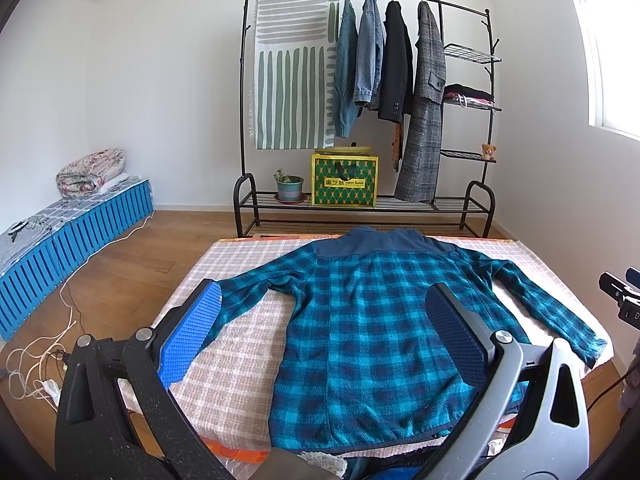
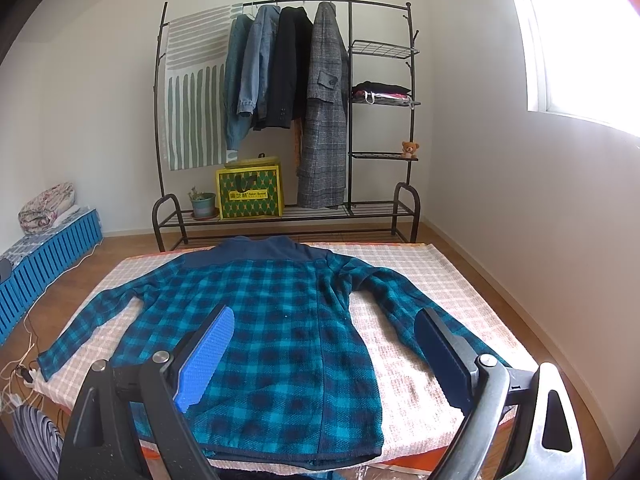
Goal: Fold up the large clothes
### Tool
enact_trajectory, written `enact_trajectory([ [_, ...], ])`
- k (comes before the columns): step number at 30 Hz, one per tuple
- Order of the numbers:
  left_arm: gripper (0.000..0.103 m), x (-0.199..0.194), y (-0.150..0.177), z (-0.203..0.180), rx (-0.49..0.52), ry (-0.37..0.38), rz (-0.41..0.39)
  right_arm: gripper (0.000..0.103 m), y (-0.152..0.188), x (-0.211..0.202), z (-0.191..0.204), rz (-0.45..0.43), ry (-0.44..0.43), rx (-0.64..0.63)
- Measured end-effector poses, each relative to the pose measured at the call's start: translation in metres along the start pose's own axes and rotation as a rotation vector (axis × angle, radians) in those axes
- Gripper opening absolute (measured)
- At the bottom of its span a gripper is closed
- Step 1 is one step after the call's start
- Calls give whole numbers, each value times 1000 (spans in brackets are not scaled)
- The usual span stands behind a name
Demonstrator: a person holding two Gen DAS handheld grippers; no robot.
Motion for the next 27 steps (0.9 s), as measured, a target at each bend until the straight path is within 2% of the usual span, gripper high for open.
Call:
enact_trajectory([
  [13,103,4,3,-1,1,1,-4,93,-4,-1,8,0,-7,-9],
  [19,103,-5,-5,8,3,-4,6,93,-6,1,12,2,-10,-14],
  [22,103,2,-8,21,3,-24,12,93,-7,1,19,9,-18,-17],
  [27,103,40,-12,71,-26,-58,32,96,-7,-1,33,8,-19,-41],
])
Point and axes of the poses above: each gripper's, at about its wrist camera, not at the fingertips, and x roughly the way its jaws point, z to its left, y to its underside, the point moved 6 cm from there along x, roughly the way its jaws point, and after that the axes turned 15 degrees about z, right-handed, at the moved point
